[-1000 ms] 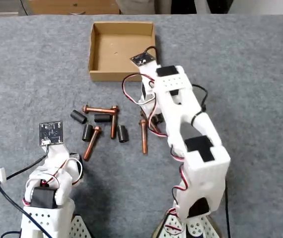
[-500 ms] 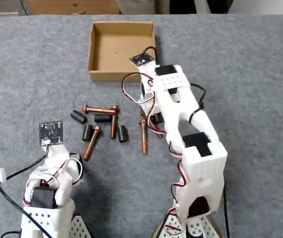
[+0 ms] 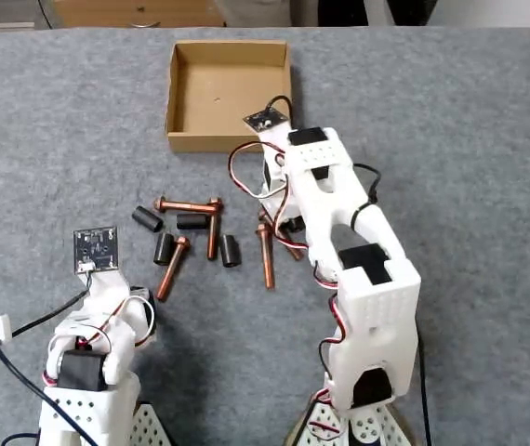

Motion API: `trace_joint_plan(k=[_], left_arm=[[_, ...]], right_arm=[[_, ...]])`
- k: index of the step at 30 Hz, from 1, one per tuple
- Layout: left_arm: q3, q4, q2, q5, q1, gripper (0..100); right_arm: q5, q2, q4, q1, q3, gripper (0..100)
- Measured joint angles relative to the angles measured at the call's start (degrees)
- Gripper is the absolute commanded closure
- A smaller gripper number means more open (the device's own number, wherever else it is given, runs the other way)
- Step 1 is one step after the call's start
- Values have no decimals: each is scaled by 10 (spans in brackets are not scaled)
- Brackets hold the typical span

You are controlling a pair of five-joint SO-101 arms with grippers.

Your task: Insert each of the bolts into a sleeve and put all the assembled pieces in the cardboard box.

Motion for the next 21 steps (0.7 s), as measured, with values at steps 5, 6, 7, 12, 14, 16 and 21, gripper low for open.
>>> trace_joint_plan(k=[5,6,7,12,14,16,21], left_arm=[[0,0,0,0,0,981],[0,0,0,0,0,981],[0,0,0,0,0,981],[0,0,0,0,0,981],[0,0,0,0,0,981],[0,0,0,0,0,981],[0,0,0,0,0,981]], right_arm=[[0,0,0,0,0,850],[0,2,2,0,-1,850],[-5,2,3,0,-1,850],[-33,11,4,9,-7,850],[-35,11,4,9,-7,860],[-35,11,4,9,-10,907],[-35,18,5,17,-21,992]])
